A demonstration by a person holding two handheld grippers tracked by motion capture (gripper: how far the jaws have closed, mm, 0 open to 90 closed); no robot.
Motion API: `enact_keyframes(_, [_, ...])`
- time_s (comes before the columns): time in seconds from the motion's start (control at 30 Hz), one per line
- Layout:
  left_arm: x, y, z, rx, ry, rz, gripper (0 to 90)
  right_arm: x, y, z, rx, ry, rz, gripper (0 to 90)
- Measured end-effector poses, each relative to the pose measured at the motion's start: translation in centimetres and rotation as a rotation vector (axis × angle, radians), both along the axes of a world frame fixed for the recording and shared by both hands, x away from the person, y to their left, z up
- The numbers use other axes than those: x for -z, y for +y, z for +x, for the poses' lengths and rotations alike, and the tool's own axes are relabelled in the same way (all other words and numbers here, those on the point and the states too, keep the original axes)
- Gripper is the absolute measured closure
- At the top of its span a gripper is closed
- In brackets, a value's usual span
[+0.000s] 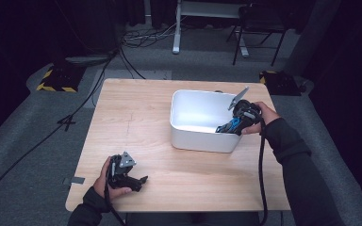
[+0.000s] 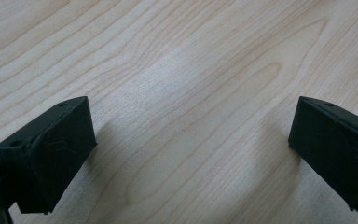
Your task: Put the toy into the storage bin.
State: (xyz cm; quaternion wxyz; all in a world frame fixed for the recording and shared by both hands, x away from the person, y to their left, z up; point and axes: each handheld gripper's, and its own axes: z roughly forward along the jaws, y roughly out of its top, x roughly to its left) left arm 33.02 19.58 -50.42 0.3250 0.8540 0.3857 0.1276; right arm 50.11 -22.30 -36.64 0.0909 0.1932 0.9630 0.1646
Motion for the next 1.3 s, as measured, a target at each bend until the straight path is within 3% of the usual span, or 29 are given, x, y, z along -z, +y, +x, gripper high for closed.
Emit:
enact_keyframes(0.13, [0.0,0.0,0.0,0.0,0.0,0.0,0.6,0.1,-0.4,-0.1,-0.005,-0.031,0.039,25.8])
enact_keyframes(0.3, [0.0,0.0,0.0,0.0,0.0,0.0,0.6,0.2,-1.4,-0.5,0.043,-0.059,0.168,25.8])
enact_keyframes(0.33, [0.0,0.0,0.0,0.0,0.0,0.0,0.6,0.2,-1.5,-0.5,0.028,-0.07,0.179,27.2])
enact_keyframes(0.43, [0.0,0.0,0.0,0.0,0.0,0.0,0.6,0.0,-1.8,-1.1,0.067,-0.09,0.208,27.4])
enact_keyframes(0.57, [0.0,0.0,0.0,-0.004,0.001,-0.002,0.6,-0.1,-1.9,-1.2,0.065,-0.105,0.22,27.4])
enact_keyframes(0.87, [0.0,0.0,0.0,-0.003,-0.003,0.001,0.7,-0.2,-2.2,-1.5,0.092,-0.148,0.31,28.2])
enact_keyframes(0.9, [0.0,0.0,0.0,-0.002,-0.003,0.0,0.6,-0.1,-2.3,-1.6,0.095,-0.175,0.333,27.6])
enact_keyframes(1.3, [0.0,0.0,0.0,-0.003,-0.001,-0.001,0.6,-0.3,-1.9,-2.7,0.132,-0.276,0.371,21.2])
